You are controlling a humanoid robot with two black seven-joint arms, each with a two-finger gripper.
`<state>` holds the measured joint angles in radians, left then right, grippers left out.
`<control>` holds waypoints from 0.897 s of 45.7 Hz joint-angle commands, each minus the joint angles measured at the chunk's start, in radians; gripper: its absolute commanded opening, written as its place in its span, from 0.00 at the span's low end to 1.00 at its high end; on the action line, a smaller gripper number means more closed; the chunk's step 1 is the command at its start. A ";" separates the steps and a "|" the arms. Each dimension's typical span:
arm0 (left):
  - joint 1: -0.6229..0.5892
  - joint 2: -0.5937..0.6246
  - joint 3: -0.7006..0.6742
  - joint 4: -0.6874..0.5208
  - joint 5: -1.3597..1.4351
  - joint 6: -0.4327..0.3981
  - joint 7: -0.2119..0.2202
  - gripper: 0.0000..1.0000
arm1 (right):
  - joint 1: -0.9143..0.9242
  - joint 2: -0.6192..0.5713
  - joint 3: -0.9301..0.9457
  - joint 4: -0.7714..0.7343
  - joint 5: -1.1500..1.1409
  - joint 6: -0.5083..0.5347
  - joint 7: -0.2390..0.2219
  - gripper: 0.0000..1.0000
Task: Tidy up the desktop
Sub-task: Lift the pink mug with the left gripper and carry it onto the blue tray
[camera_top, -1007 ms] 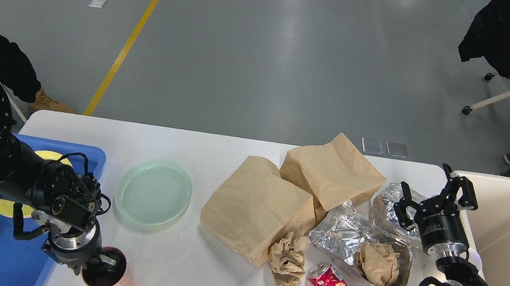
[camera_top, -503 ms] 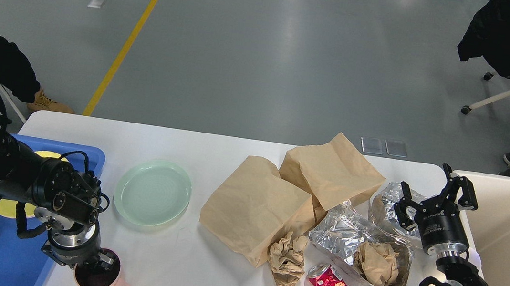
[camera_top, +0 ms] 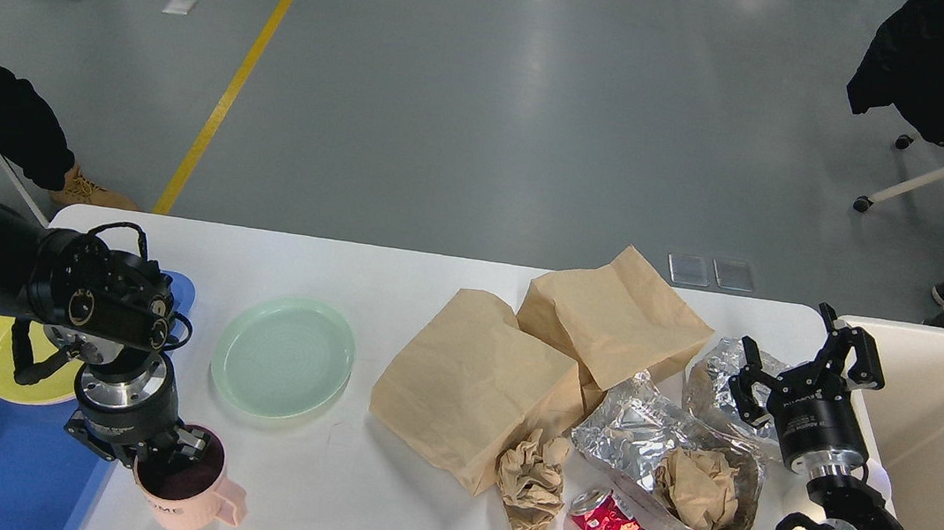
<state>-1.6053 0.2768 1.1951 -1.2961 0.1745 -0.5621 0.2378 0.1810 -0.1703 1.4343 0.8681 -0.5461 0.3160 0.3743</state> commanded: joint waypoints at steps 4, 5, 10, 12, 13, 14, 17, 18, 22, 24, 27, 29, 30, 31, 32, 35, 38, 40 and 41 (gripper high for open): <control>-0.111 0.065 0.001 -0.002 -0.009 -0.117 0.000 0.00 | 0.000 0.000 0.000 0.000 0.000 0.000 0.000 1.00; -0.129 0.076 0.001 -0.002 -0.009 -0.137 -0.002 0.00 | 0.000 0.000 0.000 0.000 0.000 0.000 0.000 1.00; -0.218 0.133 0.009 -0.002 -0.009 -0.232 -0.005 0.00 | 0.000 0.000 0.000 0.000 0.000 0.000 0.000 1.00; -0.251 0.154 0.012 -0.005 -0.009 -0.262 -0.006 0.00 | 0.000 0.000 0.000 0.000 0.000 0.000 0.000 1.00; -0.269 0.166 0.014 -0.006 -0.009 -0.274 -0.005 0.00 | 0.000 0.000 0.000 0.000 0.000 0.000 0.000 1.00; -0.286 0.179 0.017 -0.006 -0.009 -0.289 -0.006 0.00 | 0.000 0.000 0.000 0.000 0.000 0.000 0.000 1.00; -0.338 0.209 0.030 -0.008 -0.009 -0.340 -0.008 0.00 | 0.000 0.000 0.000 0.000 0.000 0.000 0.000 1.00; -0.353 0.216 0.037 -0.008 -0.010 -0.357 -0.011 0.00 | 0.001 0.000 0.000 0.000 0.000 0.000 0.000 1.00; -0.415 0.239 0.069 -0.008 -0.015 -0.398 -0.038 0.00 | 0.000 0.000 0.000 0.000 0.000 0.000 0.000 1.00; -0.439 0.245 0.093 -0.008 -0.015 -0.398 -0.054 0.00 | 0.000 0.000 0.000 0.000 0.000 0.000 0.000 1.00; -0.469 0.248 0.132 -0.009 -0.015 -0.398 -0.084 0.00 | 0.000 0.000 0.000 0.000 0.000 0.000 0.000 1.00; -0.479 0.249 0.156 -0.009 -0.015 -0.398 -0.107 0.00 | 0.000 0.000 0.000 0.000 0.000 0.000 0.000 1.00; -0.479 0.249 0.167 -0.009 -0.015 -0.398 -0.118 0.00 | 0.000 0.000 0.000 0.000 0.000 0.000 0.000 1.00; -0.479 0.248 0.178 -0.008 -0.015 -0.398 -0.126 0.00 | 0.000 0.000 0.000 0.000 0.000 0.000 0.000 1.00; -0.478 0.248 0.190 -0.008 -0.015 -0.398 -0.132 0.00 | 0.000 0.000 0.000 -0.001 0.000 0.000 0.000 1.00; -0.470 0.251 0.218 -0.006 -0.015 -0.398 -0.144 0.00 | 0.000 0.000 0.000 0.000 0.000 0.000 0.000 1.00; -0.458 0.266 0.228 -0.003 -0.012 -0.398 -0.144 0.00 | 0.000 0.000 0.000 0.000 0.000 0.000 0.000 1.00; -0.435 0.289 0.227 -0.002 -0.004 -0.398 -0.144 0.00 | 0.000 0.000 0.000 0.000 0.000 0.000 0.000 1.00; -0.423 0.303 0.227 0.000 -0.001 -0.395 -0.144 0.00 | 0.000 0.000 0.000 0.000 0.000 0.000 0.000 1.00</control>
<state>-2.0707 0.5356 1.4125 -1.3011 0.1600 -0.9601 0.0969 0.1810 -0.1703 1.4343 0.8681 -0.5461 0.3160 0.3743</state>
